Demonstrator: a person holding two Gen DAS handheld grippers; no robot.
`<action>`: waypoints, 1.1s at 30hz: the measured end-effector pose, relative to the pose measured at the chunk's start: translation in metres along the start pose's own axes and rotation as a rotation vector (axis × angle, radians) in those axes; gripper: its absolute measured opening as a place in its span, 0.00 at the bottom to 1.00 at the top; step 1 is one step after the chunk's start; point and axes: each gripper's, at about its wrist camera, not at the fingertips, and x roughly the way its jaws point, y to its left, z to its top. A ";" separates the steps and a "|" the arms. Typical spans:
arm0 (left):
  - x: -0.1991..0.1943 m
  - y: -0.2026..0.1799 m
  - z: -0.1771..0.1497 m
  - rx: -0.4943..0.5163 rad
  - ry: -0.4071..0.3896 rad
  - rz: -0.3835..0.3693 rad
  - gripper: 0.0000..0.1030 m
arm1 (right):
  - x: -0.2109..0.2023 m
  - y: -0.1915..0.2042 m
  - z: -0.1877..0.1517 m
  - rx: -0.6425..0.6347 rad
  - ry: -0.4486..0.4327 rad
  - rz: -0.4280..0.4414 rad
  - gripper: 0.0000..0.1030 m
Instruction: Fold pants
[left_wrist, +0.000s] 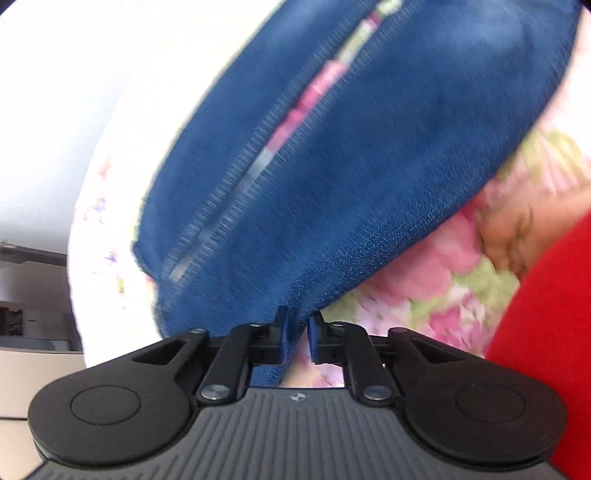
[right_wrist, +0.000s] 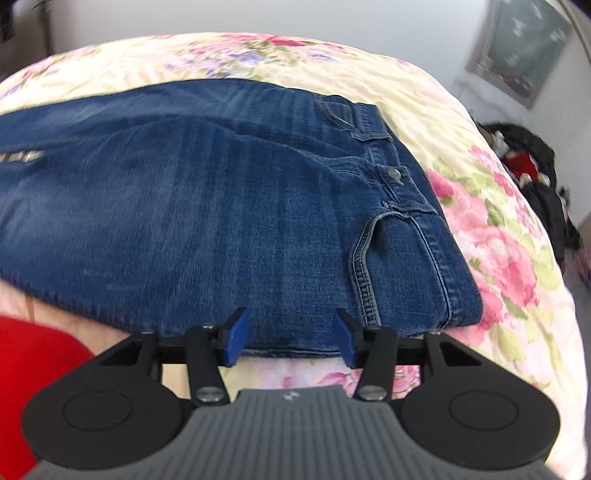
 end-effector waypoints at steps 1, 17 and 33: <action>-0.005 0.004 0.004 -0.029 -0.019 0.023 0.13 | 0.000 0.001 -0.001 -0.021 -0.001 0.010 0.43; -0.068 0.076 0.038 -0.425 -0.186 0.166 0.09 | 0.030 0.008 -0.016 -0.458 0.084 -0.002 0.43; -0.077 0.089 0.041 -0.521 -0.190 0.175 0.05 | 0.004 0.018 -0.026 -0.818 -0.061 -0.228 0.03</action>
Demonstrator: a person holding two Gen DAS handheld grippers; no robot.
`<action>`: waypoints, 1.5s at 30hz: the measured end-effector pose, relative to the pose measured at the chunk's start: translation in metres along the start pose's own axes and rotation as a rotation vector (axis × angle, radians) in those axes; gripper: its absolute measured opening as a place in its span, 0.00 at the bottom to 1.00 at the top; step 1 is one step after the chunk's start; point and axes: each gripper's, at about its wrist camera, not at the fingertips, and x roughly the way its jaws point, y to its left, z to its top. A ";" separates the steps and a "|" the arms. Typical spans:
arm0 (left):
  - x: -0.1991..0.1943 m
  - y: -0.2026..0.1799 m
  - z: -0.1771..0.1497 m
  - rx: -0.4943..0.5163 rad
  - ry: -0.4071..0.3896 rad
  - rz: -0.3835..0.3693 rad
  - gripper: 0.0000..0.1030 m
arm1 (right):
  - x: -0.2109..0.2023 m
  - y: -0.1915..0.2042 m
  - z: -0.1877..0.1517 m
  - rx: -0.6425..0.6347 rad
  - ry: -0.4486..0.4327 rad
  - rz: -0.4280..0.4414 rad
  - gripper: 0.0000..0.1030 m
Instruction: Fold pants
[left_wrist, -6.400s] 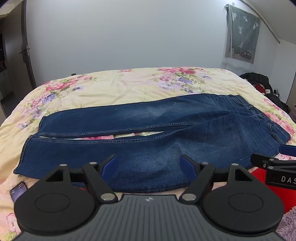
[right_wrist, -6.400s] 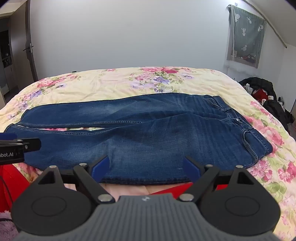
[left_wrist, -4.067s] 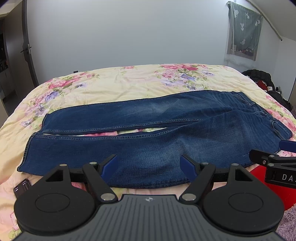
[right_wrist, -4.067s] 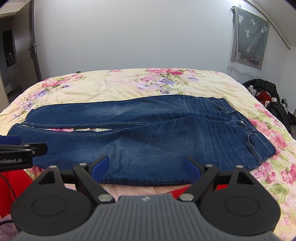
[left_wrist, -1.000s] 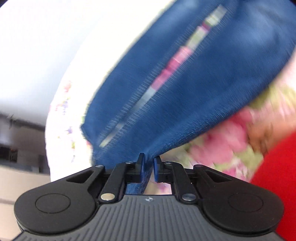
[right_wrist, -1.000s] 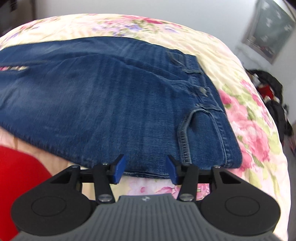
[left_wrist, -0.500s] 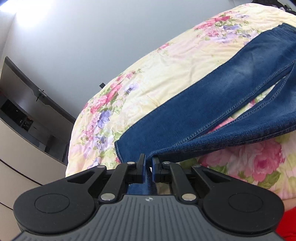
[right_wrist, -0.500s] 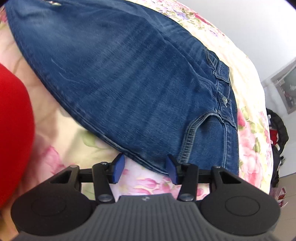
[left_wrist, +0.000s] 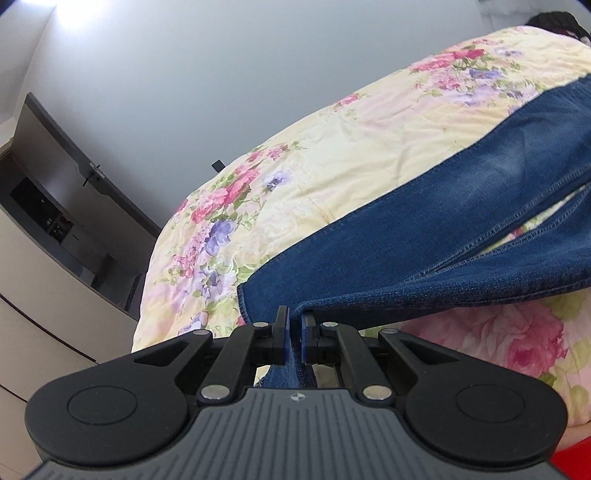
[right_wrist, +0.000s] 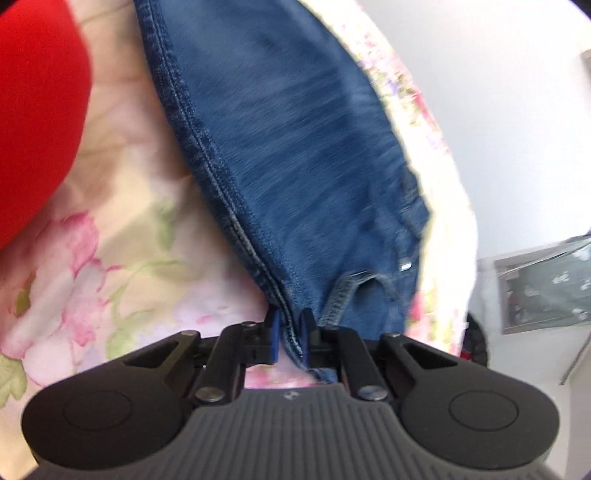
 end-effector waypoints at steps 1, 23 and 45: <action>-0.001 0.003 0.002 -0.009 -0.002 -0.004 0.05 | -0.004 -0.009 0.004 0.025 -0.005 -0.019 0.03; 0.087 0.037 0.070 -0.065 0.103 0.067 0.04 | 0.081 -0.199 0.173 0.243 -0.046 -0.281 0.02; 0.302 -0.021 0.103 0.148 0.295 0.073 0.29 | 0.319 -0.159 0.242 0.193 0.126 -0.183 0.10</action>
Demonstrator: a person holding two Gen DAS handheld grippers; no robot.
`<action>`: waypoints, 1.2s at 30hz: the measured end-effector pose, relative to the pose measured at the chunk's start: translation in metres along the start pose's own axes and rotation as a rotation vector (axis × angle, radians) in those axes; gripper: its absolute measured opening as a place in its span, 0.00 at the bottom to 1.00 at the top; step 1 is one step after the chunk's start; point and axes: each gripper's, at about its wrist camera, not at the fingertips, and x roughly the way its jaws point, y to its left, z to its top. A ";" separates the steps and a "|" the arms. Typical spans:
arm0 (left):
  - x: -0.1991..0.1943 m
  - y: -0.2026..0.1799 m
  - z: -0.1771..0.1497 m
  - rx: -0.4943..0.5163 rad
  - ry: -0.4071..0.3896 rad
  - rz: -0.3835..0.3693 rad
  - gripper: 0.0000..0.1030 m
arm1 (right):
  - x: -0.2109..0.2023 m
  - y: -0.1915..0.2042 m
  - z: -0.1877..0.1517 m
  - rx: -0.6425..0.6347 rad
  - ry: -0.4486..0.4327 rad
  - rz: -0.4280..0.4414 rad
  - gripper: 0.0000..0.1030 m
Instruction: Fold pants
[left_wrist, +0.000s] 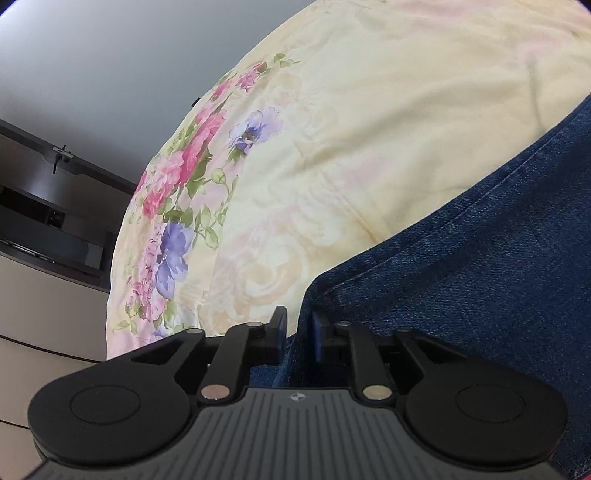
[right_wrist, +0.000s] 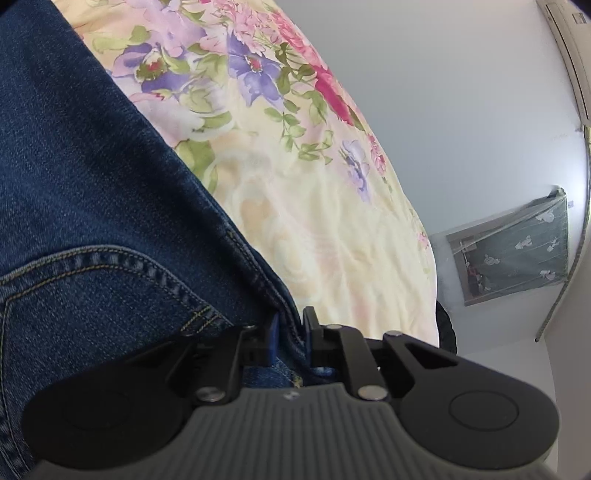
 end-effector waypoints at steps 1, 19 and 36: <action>0.000 0.004 0.000 -0.018 -0.007 -0.001 0.38 | 0.000 -0.002 0.002 0.013 0.011 -0.010 0.17; -0.067 0.138 -0.083 -0.346 0.001 -0.128 0.58 | -0.126 0.003 0.006 0.226 -0.036 0.112 0.46; 0.003 0.151 -0.253 -1.336 0.043 -0.640 0.43 | -0.204 0.079 -0.045 0.534 0.032 0.264 0.36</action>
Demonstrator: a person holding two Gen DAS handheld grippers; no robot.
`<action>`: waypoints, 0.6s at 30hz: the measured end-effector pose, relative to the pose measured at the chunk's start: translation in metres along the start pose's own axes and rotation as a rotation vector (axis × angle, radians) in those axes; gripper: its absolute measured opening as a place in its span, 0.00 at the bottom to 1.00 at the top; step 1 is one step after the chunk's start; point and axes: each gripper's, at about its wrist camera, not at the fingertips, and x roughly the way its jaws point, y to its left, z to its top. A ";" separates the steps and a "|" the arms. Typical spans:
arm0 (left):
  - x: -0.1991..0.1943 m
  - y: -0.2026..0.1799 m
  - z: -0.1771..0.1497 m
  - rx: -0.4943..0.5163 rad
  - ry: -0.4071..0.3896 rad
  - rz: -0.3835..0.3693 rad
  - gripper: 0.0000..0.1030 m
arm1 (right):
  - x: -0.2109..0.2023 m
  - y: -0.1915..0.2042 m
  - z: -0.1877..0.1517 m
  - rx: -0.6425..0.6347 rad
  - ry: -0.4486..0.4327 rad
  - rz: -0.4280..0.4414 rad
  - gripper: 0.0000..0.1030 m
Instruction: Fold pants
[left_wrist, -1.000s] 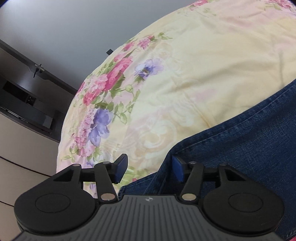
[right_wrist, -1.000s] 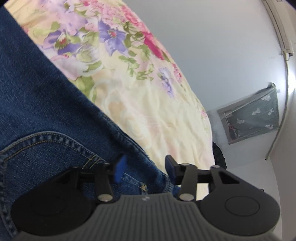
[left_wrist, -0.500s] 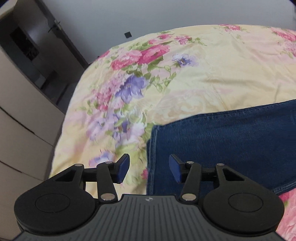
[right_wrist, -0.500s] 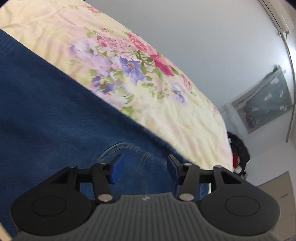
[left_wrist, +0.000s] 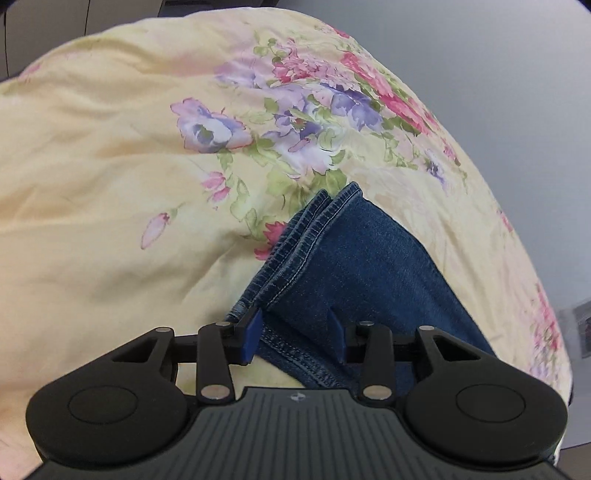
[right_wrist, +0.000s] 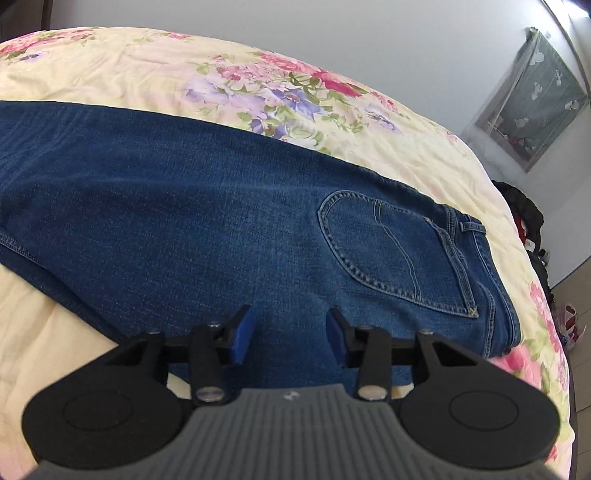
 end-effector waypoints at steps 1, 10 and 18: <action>0.003 0.002 -0.001 -0.022 -0.001 -0.005 0.43 | -0.002 0.001 0.000 -0.001 0.000 -0.001 0.35; 0.019 0.005 -0.006 -0.078 -0.042 0.046 0.21 | -0.030 -0.010 -0.012 0.088 -0.012 -0.009 0.34; 0.001 -0.024 -0.007 0.073 -0.120 0.093 0.03 | -0.048 -0.013 -0.049 0.206 -0.026 0.011 0.34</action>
